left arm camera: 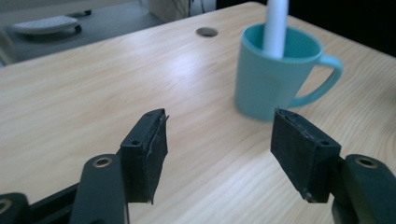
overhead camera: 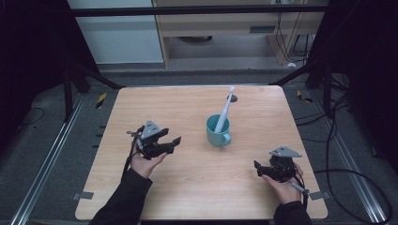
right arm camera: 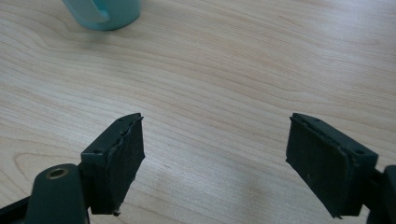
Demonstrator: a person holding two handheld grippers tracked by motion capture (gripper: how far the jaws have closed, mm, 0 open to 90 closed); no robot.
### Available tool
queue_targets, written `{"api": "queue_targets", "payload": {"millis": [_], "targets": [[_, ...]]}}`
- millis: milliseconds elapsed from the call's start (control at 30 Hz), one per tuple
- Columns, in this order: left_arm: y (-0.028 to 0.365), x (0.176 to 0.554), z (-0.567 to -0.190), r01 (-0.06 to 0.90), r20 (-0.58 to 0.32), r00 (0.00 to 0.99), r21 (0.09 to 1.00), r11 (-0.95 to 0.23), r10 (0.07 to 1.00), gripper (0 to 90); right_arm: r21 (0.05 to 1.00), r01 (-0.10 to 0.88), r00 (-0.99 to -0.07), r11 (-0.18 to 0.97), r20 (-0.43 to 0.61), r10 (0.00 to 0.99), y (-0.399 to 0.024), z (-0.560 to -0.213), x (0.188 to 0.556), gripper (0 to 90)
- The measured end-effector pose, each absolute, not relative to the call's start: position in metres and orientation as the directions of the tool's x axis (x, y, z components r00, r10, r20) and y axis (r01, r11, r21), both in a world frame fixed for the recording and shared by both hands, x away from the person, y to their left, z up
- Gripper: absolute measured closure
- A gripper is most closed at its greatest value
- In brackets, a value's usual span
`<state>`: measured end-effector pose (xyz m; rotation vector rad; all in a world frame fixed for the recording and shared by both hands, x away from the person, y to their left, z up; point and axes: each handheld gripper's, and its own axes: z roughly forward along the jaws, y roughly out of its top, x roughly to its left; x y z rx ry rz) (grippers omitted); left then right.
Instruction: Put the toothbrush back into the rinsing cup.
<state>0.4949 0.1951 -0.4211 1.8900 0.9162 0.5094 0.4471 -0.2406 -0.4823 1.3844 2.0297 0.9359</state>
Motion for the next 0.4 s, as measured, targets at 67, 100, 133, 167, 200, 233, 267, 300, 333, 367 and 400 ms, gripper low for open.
{"api": "queue_targets", "payload": {"millis": [67,100,133,167,200,233,267,300,333,367,400], "targets": [[0.216,0.488,-0.429,0.404,-0.041,0.603,0.877,-0.260,0.797,36.1,0.772,0.588,-0.348,0.241,-0.027,0.937,-0.241,-0.483,0.447,18.5],[0.216,0.488,-0.429,0.404,-0.041,0.603,0.877,-0.260,0.797,36.4,0.772,0.588,-0.348,0.241,-0.027,0.937,-0.241,-0.483,0.447,18.5],[0.222,0.487,-0.431,0.410,-0.043,0.592,0.876,-0.255,0.805,36.4,0.770,0.589,-0.347,0.246,-0.034,0.937,-0.241,-0.483,0.447,18.3],[0.228,0.486,-0.433,0.417,-0.047,0.578,0.875,-0.245,0.815,36.4,0.770,0.589,-0.347,0.246,-0.034,0.937,-0.241,-0.483,0.447,18.3],[0.238,0.483,-0.438,0.430,-0.052,0.558,0.872,-0.235,0.828,36.7,0.771,0.587,-0.346,0.246,-0.036,0.938,-0.241,-0.483,0.446,18.1],[0.243,0.482,-0.440,0.432,-0.047,0.545,0.871,-0.233,0.837,36.6,0.773,0.585,-0.345,0.246,-0.037,0.938,-0.242,-0.483,0.446,17.9],[0.247,0.481,-0.443,0.435,-0.045,0.535,0.871,-0.229,0.844,36.6,0.773,0.588,-0.340,0.239,-0.031,0.940,-0.243,-0.483,0.445,17.7],[0.247,0.481,-0.443,0.435,-0.045,0.535,0.871,-0.229,0.844,36.6,0.774,0.587,-0.339,0.237,-0.030,0.940,-0.244,-0.483,0.445,17.4],[0.254,0.480,-0.448,0.447,-0.042,0.518,0.865,-0.228,0.854,36.6,0.775,0.585,-0.337,0.239,-0.037,0.941,-0.245,-0.483,0.445,17.2],[0.254,0.480,-0.448,0.447,-0.042,0.518,0.865,-0.228,0.854,36.7,0.775,0.585,-0.337,0.239,-0.037,0.941,-0.245,-0.483,0.445,17.2],[0.257,0.480,-0.450,0.451,-0.035,0.512,0.862,-0.234,0.858,36.9,0.777,0.587,-0.330,0.227,-0.026,0.944,-0.246,-0.483,0.444,17.0]]}}
